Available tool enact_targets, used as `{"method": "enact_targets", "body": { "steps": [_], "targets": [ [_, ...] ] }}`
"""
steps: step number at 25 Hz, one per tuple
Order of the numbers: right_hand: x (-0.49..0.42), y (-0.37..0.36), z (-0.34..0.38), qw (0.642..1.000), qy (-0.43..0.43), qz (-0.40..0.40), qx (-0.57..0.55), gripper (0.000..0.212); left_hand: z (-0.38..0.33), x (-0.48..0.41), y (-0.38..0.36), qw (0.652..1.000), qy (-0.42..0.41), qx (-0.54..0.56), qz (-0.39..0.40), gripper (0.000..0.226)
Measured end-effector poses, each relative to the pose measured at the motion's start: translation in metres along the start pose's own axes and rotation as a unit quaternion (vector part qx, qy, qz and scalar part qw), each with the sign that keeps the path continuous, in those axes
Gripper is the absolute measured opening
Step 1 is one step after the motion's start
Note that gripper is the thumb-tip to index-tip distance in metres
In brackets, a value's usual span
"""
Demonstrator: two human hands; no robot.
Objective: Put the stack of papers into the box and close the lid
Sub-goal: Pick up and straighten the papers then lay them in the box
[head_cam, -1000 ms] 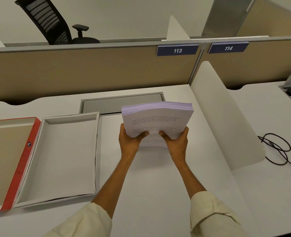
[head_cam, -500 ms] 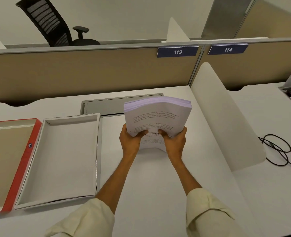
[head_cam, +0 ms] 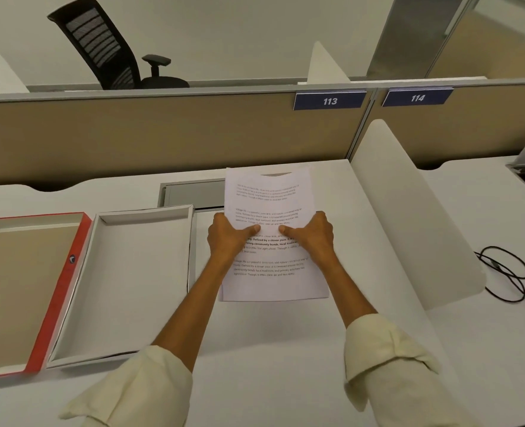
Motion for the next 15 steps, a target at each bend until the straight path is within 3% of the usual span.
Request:
{"method": "enact_targets", "body": {
  "steps": [15],
  "targets": [
    [0.078, -0.112, 0.061, 0.999, 0.017, 0.043, 0.005, 0.066, 0.069, 0.002, 0.127, 1.000, 0.008, -0.004, -0.023, 0.059]
  ]
}}
Point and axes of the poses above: each hand's wrist, its own x-axis away from the middle knuckle, its own y-axis out of the back of the hand, z = x × y, the point moved 10 cm from there along -x, towards the middle knuckle, and after that the axes turned 7 degrees about -y, right-handed, at the moved point
